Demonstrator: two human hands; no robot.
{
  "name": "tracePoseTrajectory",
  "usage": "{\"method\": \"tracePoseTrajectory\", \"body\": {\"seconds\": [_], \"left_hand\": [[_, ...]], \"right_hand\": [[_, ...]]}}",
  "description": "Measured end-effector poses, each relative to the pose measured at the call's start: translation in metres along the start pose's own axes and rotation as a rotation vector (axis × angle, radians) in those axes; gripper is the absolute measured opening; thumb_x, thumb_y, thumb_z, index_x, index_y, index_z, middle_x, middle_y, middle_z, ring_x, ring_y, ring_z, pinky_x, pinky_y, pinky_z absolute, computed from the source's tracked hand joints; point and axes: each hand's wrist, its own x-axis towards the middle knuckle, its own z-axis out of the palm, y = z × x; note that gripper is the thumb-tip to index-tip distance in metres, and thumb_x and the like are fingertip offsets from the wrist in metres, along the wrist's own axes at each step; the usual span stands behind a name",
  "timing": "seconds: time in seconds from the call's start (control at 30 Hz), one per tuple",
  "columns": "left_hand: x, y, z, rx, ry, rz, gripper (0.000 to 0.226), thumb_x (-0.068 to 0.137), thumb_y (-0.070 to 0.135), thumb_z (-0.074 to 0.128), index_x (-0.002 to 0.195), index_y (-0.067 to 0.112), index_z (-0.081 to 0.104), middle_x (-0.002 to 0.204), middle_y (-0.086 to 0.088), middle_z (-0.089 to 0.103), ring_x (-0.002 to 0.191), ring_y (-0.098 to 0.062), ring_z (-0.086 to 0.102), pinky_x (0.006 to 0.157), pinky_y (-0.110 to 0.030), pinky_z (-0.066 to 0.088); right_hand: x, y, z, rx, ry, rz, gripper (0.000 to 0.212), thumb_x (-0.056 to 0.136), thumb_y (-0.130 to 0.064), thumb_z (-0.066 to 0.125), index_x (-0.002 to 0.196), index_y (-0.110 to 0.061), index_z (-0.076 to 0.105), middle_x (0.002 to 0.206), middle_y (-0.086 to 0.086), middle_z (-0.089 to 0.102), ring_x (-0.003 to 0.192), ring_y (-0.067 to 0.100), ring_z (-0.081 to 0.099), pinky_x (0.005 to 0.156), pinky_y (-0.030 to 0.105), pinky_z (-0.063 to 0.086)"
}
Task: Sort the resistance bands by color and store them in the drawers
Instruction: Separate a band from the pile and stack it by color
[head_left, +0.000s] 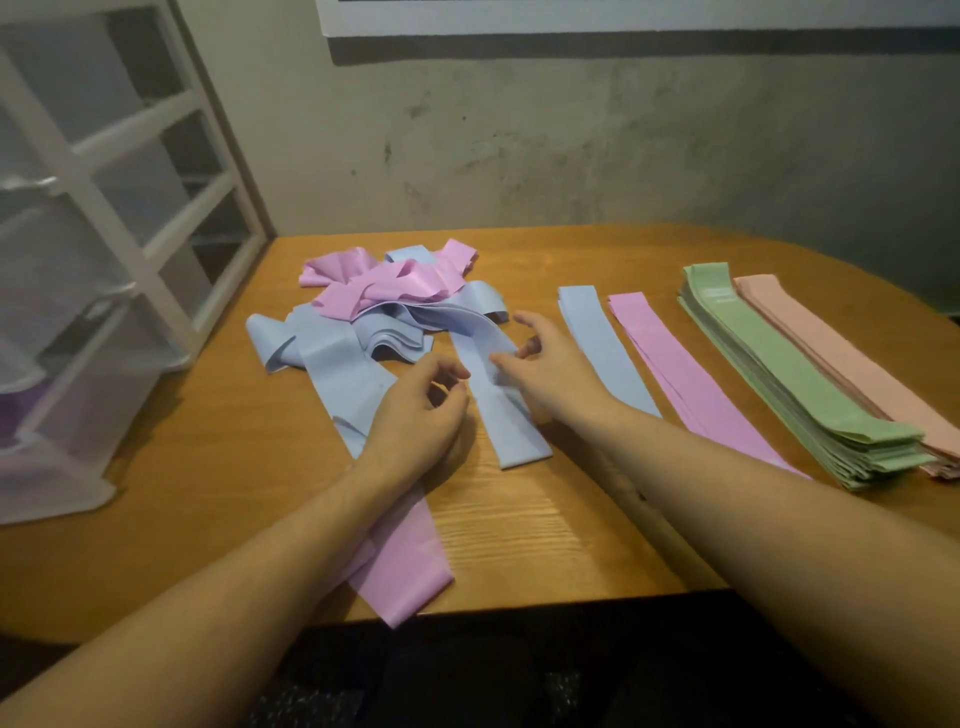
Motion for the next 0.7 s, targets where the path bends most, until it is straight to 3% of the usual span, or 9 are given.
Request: {"method": "tracePoseTrajectory", "body": {"seconds": [0.1,0.23,0.3,0.43,0.57,0.7], "left_hand": [[0.001,-0.003,0.0,-0.005,-0.017,0.012,0.014,0.092,0.012,0.059,0.093,0.026,0.063,0.068,0.021,0.061,0.065,-0.009,0.058,0.064,-0.024,0.045],[0.003,-0.006,-0.001,0.012,-0.037,0.032,0.015,0.091,0.013,0.059,0.09,0.027,0.063,0.072,0.015,0.062,0.068,-0.01,0.059,0.065,-0.024,0.044],[0.003,-0.006,-0.001,0.019,-0.047,0.027,0.015,0.092,0.015,0.059,0.089,0.029,0.063,0.072,0.015,0.062,0.068,-0.009,0.058,0.065,-0.024,0.043],[0.002,-0.006,-0.001,0.041,-0.073,0.021,0.013,0.093,0.019,0.058,0.091,0.031,0.063,0.077,0.012,0.063,0.071,-0.009,0.059,0.065,-0.025,0.044],[0.002,-0.006,-0.001,0.041,-0.068,0.019,0.014,0.093,0.019,0.058,0.091,0.032,0.063,0.077,0.012,0.064,0.071,-0.01,0.059,0.065,-0.026,0.046],[0.001,-0.005,0.0,0.042,-0.06,0.021,0.013,0.093,0.018,0.058,0.093,0.03,0.063,0.08,0.01,0.065,0.072,-0.01,0.061,0.069,-0.033,0.053]], "right_hand": [[0.0,0.0,0.003,-0.133,0.057,-0.081,0.047,0.094,-0.032,0.064,0.14,-0.034,0.056,0.105,-0.008,0.068,0.094,0.015,0.064,0.079,0.031,0.053],[-0.002,0.006,0.004,-0.276,0.035,-0.13,0.034,0.097,-0.03,0.061,0.13,-0.031,0.067,0.127,-0.01,0.068,0.109,0.011,0.062,0.092,0.028,0.051],[-0.001,0.008,0.003,-0.31,0.023,-0.122,0.031,0.097,-0.031,0.063,0.127,-0.03,0.067,0.123,-0.013,0.067,0.107,0.01,0.062,0.092,0.029,0.051],[0.008,0.004,0.001,-0.222,0.047,-0.036,0.021,0.095,-0.031,0.066,0.115,-0.028,0.068,0.098,-0.016,0.061,0.09,0.008,0.06,0.076,0.029,0.054],[0.019,-0.002,-0.004,-0.081,0.01,0.129,0.005,0.093,-0.025,0.064,0.093,-0.024,0.068,0.077,-0.003,0.071,0.078,0.018,0.068,0.06,0.03,0.05],[0.018,-0.009,-0.011,-0.12,-0.031,0.171,0.017,0.1,-0.027,0.053,0.089,-0.025,0.065,0.075,-0.001,0.07,0.07,0.016,0.062,0.054,0.026,0.046]]}}
